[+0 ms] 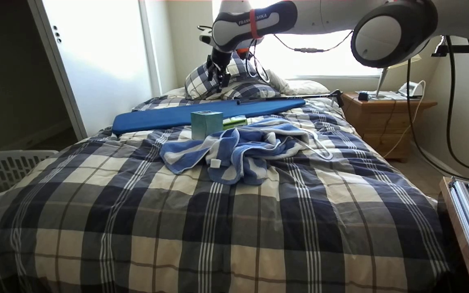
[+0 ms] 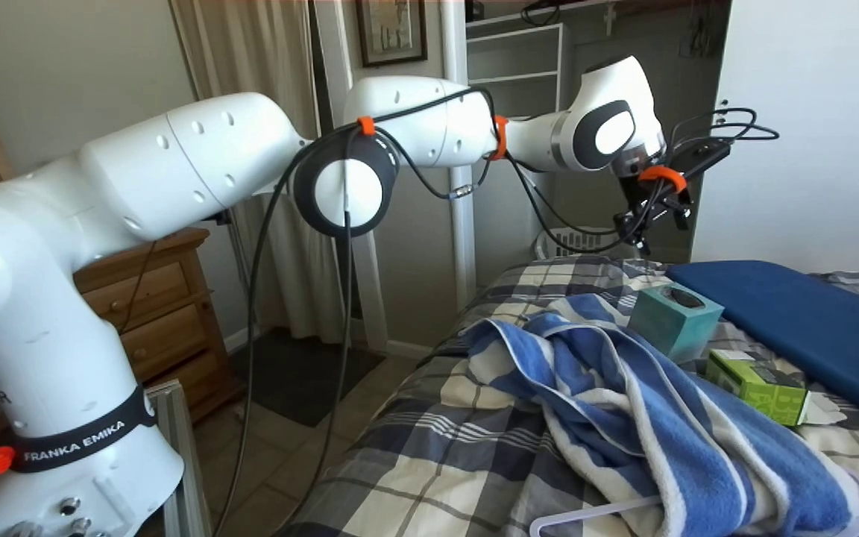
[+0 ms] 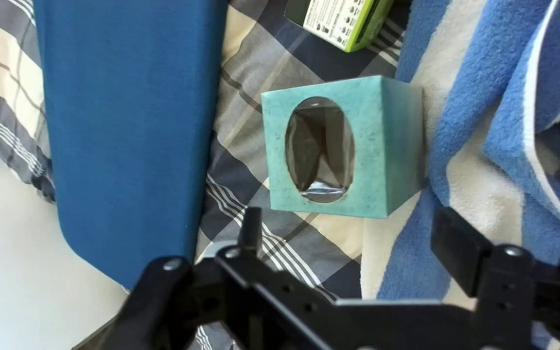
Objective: Move the light blue box to the left of the bed
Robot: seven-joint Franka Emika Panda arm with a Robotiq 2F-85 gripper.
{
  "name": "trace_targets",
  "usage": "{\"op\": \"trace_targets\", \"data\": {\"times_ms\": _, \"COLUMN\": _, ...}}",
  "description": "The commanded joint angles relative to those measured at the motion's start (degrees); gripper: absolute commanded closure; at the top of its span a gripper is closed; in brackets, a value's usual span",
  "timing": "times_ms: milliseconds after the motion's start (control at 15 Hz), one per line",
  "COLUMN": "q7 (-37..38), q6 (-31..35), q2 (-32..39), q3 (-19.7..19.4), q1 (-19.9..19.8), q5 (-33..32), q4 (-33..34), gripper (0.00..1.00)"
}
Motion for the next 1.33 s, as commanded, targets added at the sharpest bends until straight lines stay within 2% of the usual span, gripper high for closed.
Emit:
{"op": "trace_targets", "data": {"times_ms": 0, "q7": -0.69, "q6": -2.16, "q2": -1.39, "q3": 1.86, "q1": 0.13, "q5": 0.9, "q4": -1.46, "gripper": 0.0}}
{"op": "trace_targets", "data": {"times_ms": 200, "q7": -10.33, "q6": -5.52, "q2": -2.33, "q3": 7.2, "q1": -0.89, "q5": 4.07, "q4": -0.44, "gripper": 0.0}}
{"op": "trace_targets", "data": {"times_ms": 400, "q7": -20.39, "q6": -8.99, "q2": -4.15, "q3": 8.64, "q1": -1.94, "q5": 4.38, "q4": -1.32, "gripper": 0.0}}
{"op": "trace_targets", "data": {"times_ms": 533, "q7": -24.97, "q6": -14.18, "q2": -5.06, "q3": 8.6, "q1": -3.11, "q5": 4.66, "q4": -2.11, "gripper": 0.0}}
{"op": "trace_targets", "data": {"times_ms": 800, "q7": -24.35, "q6": -22.42, "q2": -4.62, "q3": 8.01, "q1": -4.35, "q5": 5.93, "q4": -1.26, "gripper": 0.0}}
{"op": "trace_targets", "data": {"times_ms": 1000, "q7": -20.44, "q6": -28.06, "q2": -3.92, "q3": 7.87, "q1": -4.82, "q5": 7.46, "q4": -0.01, "gripper": 0.0}}
{"op": "trace_targets", "data": {"times_ms": 1267, "q7": -19.98, "q6": -26.4, "q2": -2.93, "q3": 7.09, "q1": -4.37, "q5": 6.99, "q4": 1.19, "gripper": 0.0}}
